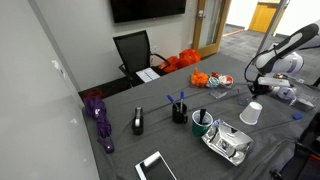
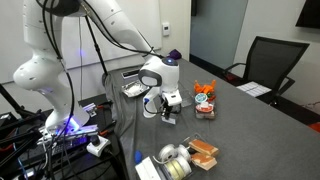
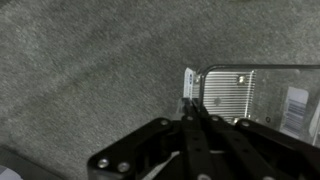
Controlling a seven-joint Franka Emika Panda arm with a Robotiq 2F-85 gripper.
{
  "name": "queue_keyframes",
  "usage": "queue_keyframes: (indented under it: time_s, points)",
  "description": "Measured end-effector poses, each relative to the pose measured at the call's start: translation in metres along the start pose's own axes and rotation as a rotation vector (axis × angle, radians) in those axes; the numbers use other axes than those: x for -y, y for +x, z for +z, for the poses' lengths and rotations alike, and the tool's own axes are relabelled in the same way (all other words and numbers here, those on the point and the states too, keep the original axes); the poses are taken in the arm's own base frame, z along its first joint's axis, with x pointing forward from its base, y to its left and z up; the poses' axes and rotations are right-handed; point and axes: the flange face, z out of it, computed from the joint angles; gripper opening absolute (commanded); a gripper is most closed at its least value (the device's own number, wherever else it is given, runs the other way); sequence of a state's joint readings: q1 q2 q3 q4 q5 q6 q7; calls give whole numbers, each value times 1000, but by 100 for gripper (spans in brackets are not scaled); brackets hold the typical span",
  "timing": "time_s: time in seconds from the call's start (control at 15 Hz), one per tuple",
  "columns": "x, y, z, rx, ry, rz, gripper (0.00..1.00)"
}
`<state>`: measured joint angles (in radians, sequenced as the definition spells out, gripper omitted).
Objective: Stack the trays together
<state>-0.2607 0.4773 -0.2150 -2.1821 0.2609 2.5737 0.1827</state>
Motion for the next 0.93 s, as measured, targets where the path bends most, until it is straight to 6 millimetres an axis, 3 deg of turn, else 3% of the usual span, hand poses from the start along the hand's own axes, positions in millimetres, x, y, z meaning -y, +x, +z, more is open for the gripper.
queue_keyframes:
  time_s: [0.27,0.53,0.73,0.93]
  points:
    - [-2,0,-17,-28,12,-21,1]
    - [4,-12,-64,-62,49,-25,1]
    - [19,-27,-104,-39,85,31,1]
    - [48,-45,-135,31,105,155,1]
